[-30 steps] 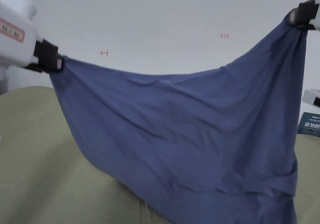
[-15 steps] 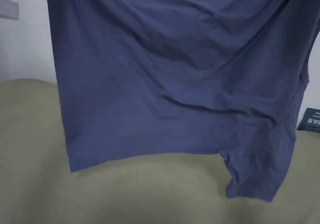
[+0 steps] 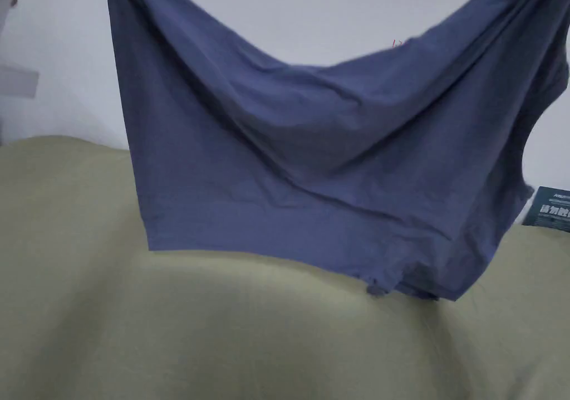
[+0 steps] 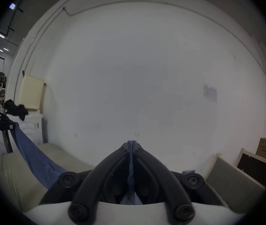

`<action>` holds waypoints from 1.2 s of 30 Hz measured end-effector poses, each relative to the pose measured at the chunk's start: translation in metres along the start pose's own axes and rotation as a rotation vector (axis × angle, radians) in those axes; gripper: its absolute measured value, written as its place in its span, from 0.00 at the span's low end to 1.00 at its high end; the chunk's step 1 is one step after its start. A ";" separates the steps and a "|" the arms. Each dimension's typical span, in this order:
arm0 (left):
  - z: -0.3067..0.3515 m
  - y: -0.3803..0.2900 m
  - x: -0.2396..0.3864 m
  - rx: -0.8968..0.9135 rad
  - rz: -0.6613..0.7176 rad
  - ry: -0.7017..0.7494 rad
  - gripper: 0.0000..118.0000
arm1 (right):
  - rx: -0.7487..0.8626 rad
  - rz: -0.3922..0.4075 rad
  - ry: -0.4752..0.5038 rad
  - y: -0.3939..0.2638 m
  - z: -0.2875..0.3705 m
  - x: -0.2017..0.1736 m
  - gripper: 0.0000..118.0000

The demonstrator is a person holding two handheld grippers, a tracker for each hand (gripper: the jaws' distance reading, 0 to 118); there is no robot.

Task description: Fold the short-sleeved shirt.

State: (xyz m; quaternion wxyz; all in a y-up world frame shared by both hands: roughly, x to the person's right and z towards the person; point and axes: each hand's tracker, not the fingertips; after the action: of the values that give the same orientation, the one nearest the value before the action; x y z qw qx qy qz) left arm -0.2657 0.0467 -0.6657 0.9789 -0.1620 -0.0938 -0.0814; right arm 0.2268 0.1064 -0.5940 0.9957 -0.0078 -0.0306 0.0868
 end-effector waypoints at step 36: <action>0.180 -0.379 0.006 -0.318 0.247 -0.300 0.01 | -0.405 -0.325 0.181 -0.301 0.312 -0.017 0.03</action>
State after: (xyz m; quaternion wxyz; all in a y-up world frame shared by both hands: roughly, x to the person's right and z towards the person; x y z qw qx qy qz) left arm -0.3600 -0.2487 -0.3828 0.9188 -0.3344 -0.2037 0.0500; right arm 0.2429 -0.1900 -0.2769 0.9734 -0.2094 0.0409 -0.0829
